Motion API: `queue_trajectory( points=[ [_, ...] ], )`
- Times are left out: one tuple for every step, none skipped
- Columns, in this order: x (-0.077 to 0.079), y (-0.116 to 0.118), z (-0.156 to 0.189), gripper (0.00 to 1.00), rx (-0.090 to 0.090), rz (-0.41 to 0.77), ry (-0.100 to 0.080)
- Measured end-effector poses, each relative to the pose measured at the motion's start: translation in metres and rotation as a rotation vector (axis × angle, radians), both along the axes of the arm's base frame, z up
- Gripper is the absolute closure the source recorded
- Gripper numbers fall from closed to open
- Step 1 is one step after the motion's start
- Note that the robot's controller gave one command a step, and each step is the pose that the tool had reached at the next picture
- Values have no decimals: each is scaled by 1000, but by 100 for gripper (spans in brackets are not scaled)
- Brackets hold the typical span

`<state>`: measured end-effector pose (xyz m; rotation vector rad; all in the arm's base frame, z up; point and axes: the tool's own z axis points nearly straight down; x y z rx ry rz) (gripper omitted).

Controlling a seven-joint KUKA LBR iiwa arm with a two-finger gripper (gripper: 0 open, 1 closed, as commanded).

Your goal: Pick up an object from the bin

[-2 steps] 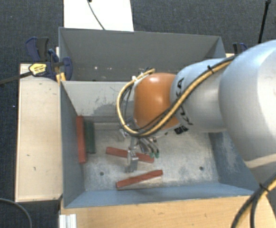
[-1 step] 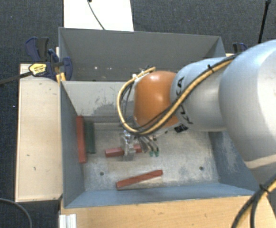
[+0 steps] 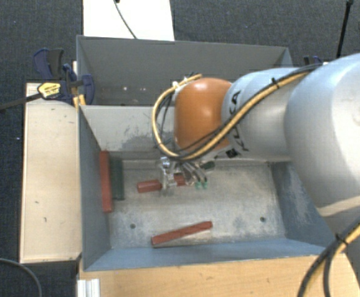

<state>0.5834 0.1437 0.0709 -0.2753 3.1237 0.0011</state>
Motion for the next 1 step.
queue_trajectory(
  points=[
    [11,-4,134,100,1,26,-6]
  ],
)
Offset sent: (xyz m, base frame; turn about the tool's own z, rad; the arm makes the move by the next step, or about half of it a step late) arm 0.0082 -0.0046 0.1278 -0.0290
